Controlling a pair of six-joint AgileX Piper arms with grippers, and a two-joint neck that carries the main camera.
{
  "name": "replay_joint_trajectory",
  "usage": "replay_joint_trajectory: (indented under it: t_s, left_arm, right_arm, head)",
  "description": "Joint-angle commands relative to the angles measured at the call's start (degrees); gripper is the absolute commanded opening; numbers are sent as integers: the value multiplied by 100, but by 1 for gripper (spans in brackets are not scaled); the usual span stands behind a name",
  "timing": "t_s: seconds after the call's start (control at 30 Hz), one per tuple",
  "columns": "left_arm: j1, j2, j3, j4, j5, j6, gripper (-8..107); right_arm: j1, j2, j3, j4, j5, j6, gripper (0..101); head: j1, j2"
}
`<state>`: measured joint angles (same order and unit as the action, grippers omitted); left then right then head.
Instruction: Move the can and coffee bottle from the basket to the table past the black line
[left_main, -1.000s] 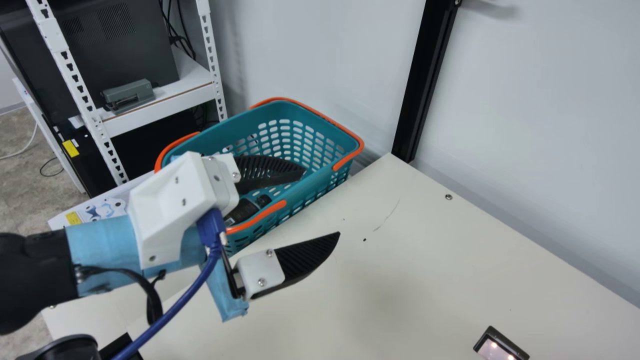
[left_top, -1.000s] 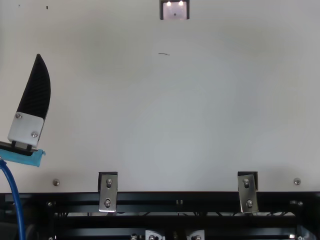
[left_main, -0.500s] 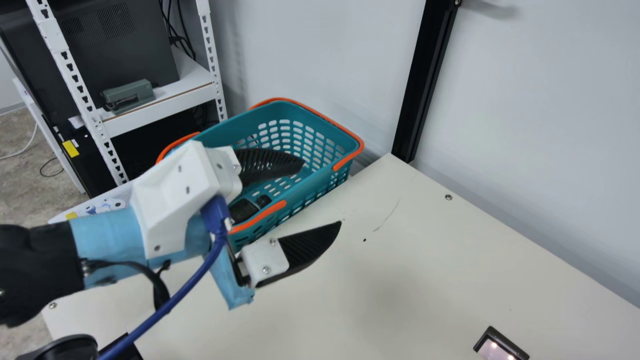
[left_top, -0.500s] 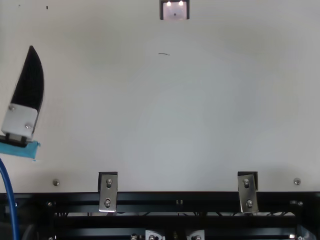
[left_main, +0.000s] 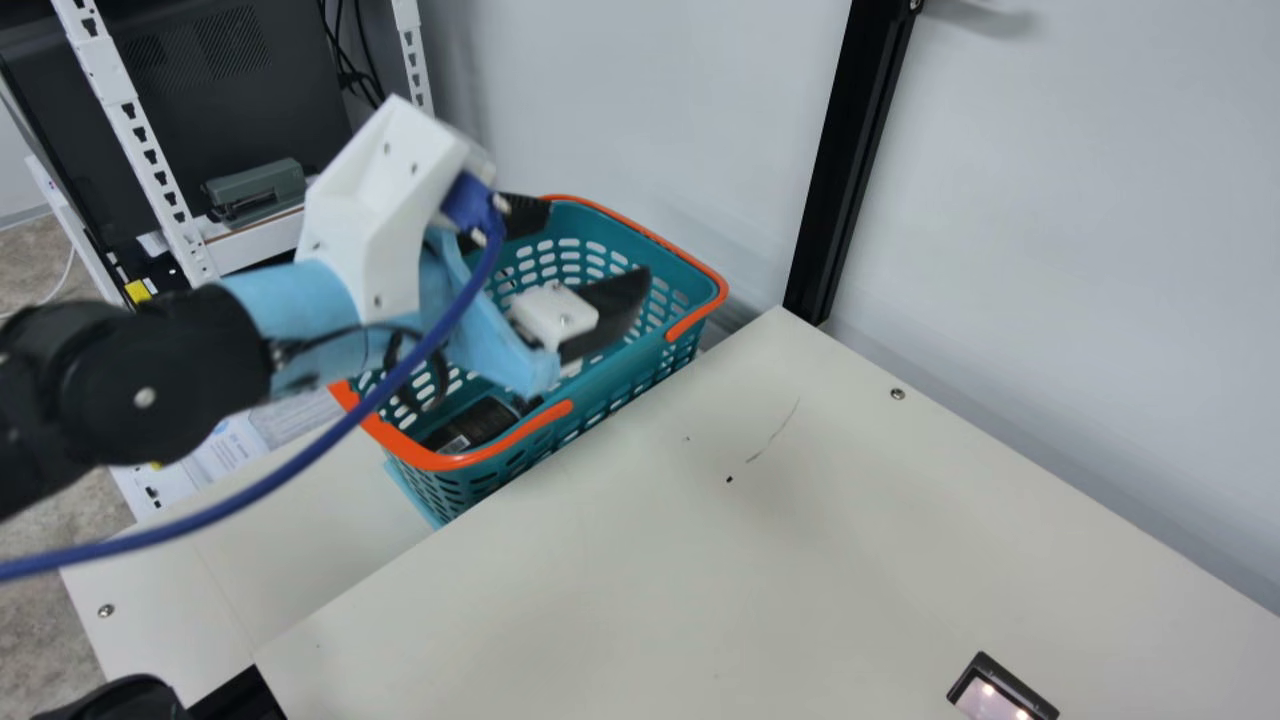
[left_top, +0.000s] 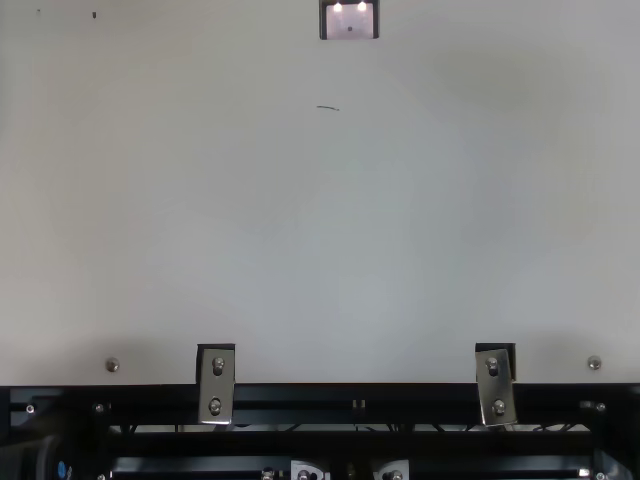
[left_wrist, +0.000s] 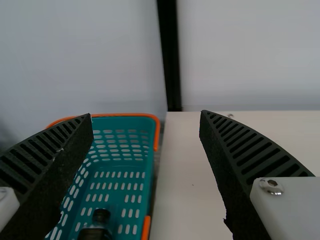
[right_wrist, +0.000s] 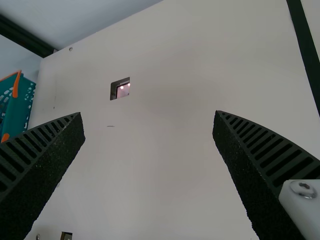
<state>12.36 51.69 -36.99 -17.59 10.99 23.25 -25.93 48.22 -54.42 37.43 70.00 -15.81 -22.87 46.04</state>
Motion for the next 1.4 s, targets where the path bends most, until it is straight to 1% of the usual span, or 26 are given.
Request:
replay_joint_trajectory:
  t_s: [0.0, 0.2, 0.4, 0.6, 0.8, 1.07, 1.37]
  left_arm:
    - [396, 446, -250, 76, -11, -176, 90]
    - [987, 1384, -818, 368, 58, -444, 90]
    - [1444, 2399, -1405, 863, 386, -693, 90]
    - [1629, 3313, -1970, 1475, 877, -982, 90]
    - [1682, 4057, -2429, 1859, 1338, -1214, 90]
    - [1753, 5017, -2961, 2087, 1799, -1201, 90]
    - [1849, 5878, -3495, 1802, 2387, -628, 90]
  right_arm:
    - [0, 0, 0, 0, 0, 0, 101]
    - [0, 0, 0, 0, 0, 0, 101]
    - [0, 0, 0, 0, 0, 0, 101]
    - [0, 0, 0, 0, 0, 0, 101]
    - [0, 0, 0, 0, 0, 0, 101]
    - [0, 0, 0, 0, 0, 0, 101]
    - [0, 0, 0, 0, 0, 0, 101]
  head:
    - [-210, 113]
    - [-210, 113]
    - [-210, 113]
    - [-210, 113]
    - [-210, 113]
    - [-210, 113]
    - [-210, 113]
